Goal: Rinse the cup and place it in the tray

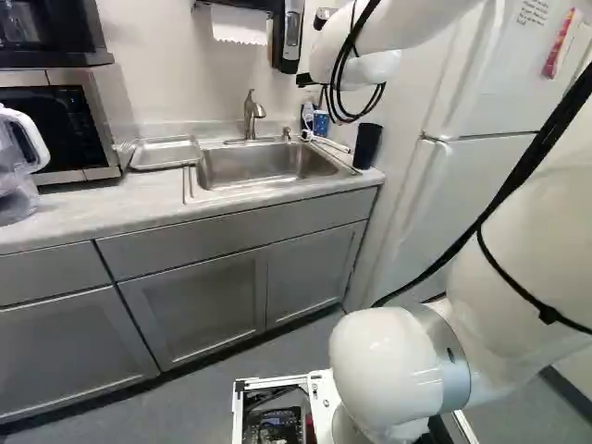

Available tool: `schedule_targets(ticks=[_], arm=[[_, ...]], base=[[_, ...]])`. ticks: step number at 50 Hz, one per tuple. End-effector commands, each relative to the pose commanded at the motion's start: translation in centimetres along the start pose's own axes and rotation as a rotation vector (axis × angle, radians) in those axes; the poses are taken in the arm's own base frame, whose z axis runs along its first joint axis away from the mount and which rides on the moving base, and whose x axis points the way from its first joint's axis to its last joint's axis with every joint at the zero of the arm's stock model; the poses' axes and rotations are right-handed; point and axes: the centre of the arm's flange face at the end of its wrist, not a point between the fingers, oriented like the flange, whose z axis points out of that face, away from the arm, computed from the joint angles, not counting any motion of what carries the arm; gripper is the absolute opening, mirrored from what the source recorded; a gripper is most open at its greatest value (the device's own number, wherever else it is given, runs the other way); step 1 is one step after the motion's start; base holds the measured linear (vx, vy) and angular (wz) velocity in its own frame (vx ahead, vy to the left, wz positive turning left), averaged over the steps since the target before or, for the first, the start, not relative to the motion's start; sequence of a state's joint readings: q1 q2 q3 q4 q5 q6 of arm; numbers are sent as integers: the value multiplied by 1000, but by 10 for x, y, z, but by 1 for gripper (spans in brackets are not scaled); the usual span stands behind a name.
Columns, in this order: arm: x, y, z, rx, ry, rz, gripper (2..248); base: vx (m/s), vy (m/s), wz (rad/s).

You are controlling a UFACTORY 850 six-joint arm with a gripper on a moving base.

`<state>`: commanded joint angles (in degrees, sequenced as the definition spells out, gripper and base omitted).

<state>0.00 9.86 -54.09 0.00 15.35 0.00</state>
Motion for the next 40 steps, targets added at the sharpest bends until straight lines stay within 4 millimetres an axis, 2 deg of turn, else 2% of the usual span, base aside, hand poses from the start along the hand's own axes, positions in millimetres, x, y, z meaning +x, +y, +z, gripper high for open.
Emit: schedule_targets(ticks=[30,40], arm=[[1,-1,2,2,-1,0,247],[1,-1,5,3,-1,0,247]], base=[[91,34,-13],[12,4,0]])
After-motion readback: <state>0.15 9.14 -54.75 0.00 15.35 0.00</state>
